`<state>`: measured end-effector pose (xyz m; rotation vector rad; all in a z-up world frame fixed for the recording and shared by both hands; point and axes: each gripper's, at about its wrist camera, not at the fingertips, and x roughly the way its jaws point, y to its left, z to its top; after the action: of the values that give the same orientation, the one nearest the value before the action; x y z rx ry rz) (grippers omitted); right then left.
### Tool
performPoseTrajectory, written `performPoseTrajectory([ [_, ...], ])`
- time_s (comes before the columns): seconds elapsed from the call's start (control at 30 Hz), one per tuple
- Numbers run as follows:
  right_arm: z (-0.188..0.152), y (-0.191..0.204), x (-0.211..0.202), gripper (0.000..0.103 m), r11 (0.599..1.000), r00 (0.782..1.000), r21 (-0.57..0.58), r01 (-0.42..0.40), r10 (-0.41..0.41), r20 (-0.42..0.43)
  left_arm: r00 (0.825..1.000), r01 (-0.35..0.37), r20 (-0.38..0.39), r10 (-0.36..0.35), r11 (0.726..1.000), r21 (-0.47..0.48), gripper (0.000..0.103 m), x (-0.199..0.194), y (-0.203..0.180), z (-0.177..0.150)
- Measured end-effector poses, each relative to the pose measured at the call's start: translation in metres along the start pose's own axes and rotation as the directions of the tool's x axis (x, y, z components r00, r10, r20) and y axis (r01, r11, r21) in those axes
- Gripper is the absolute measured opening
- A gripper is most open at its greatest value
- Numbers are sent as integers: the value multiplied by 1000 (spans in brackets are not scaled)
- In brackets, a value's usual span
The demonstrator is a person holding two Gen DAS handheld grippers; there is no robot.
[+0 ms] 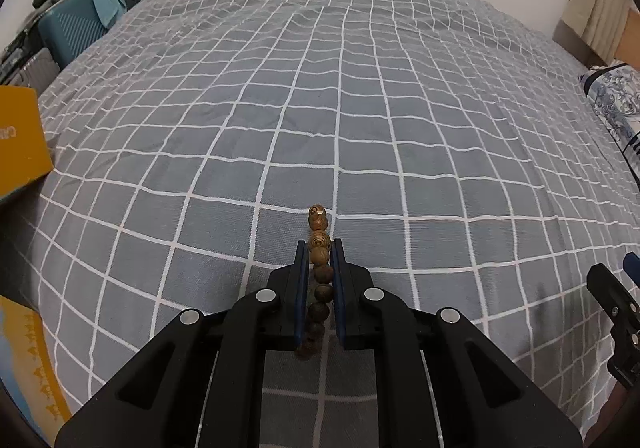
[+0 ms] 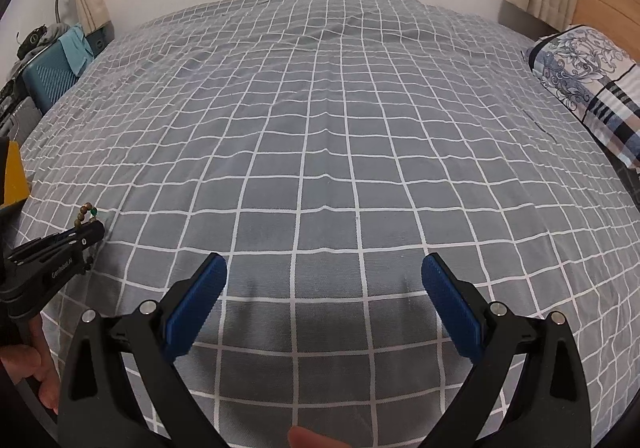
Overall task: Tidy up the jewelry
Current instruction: 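Grasp the brown wooden bead bracelet with the left tool, then carry the brown bead bracelet into the white box and open the left tool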
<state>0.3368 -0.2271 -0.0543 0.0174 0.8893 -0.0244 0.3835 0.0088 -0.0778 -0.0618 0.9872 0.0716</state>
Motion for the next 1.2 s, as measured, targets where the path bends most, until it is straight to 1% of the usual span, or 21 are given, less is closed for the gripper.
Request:
performPoseTrajectory([
  [0.3,1,4,-20,94,1000,1000,-2,3,-3,12,1000,12,15,-12,1000,5,10,-23,0,-3],
  [0.83,0,15,-75,94,1000,999,-2,-5,5,33,997,33,73,-34,999,18,10,-101,7,-14],
  [1.03,-16,19,-92,94,1000,1000,-15,-3,3,31,994,42,104,-44,999,24,10,-135,9,-27],
  [1.13,-25,16,-96,94,1000,1000,10,-16,16,15,993,38,107,-41,999,31,10,-147,10,-34],
  [1.2,-28,17,-102,94,1000,1000,16,-19,19,20,994,34,107,-37,999,33,10,-152,11,-39],
])
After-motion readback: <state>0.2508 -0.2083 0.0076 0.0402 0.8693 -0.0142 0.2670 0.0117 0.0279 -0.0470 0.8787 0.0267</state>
